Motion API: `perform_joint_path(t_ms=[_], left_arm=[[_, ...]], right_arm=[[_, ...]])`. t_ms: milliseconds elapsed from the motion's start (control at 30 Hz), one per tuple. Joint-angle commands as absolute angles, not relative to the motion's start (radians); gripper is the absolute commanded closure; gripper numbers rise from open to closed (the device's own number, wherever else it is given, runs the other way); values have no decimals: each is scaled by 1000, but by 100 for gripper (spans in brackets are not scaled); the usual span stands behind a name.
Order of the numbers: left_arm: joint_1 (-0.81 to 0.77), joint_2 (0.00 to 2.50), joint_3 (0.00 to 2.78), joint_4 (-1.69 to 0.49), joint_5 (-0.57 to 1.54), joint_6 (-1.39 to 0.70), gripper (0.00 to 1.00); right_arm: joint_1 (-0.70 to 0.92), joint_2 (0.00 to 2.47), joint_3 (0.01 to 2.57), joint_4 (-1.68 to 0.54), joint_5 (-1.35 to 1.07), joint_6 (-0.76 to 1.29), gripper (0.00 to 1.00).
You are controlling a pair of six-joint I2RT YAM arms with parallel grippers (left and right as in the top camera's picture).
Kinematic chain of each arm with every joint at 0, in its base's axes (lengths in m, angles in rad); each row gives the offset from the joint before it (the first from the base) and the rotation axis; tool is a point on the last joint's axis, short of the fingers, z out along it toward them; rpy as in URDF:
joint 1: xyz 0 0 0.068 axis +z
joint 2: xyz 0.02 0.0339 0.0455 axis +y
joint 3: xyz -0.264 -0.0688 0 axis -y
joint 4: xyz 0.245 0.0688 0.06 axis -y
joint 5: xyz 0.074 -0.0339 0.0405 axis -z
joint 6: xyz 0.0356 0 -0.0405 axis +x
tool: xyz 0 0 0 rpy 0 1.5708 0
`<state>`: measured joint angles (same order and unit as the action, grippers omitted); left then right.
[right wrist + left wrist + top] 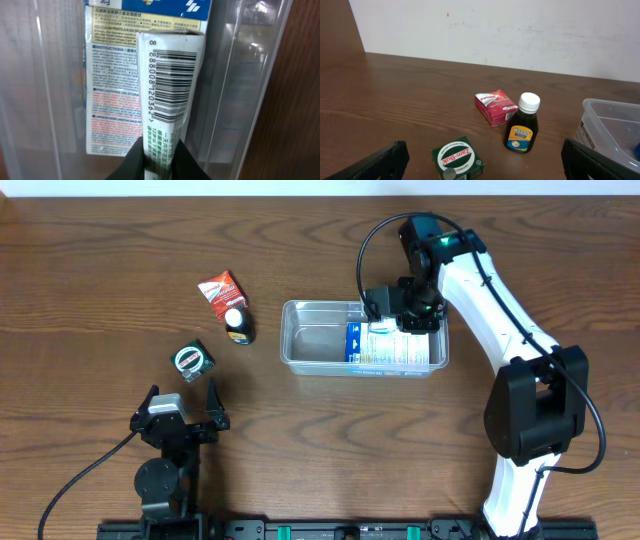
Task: Pack container
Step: 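Open right gripper to release the slim box and lift away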
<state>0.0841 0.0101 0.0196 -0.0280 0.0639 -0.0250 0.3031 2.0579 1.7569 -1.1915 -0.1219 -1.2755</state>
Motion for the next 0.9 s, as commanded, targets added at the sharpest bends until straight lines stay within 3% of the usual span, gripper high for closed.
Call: perform_joint_path(t_ms=[0,867], left_arm=[[89,5,4,-66,64,-15,2],[89,5,4,-67,64,-15,2]], right_arm=[[296,2057,1734,-1171,-128,-1301,84],[289,2057,1691,-1063,-128,-1268,82]])
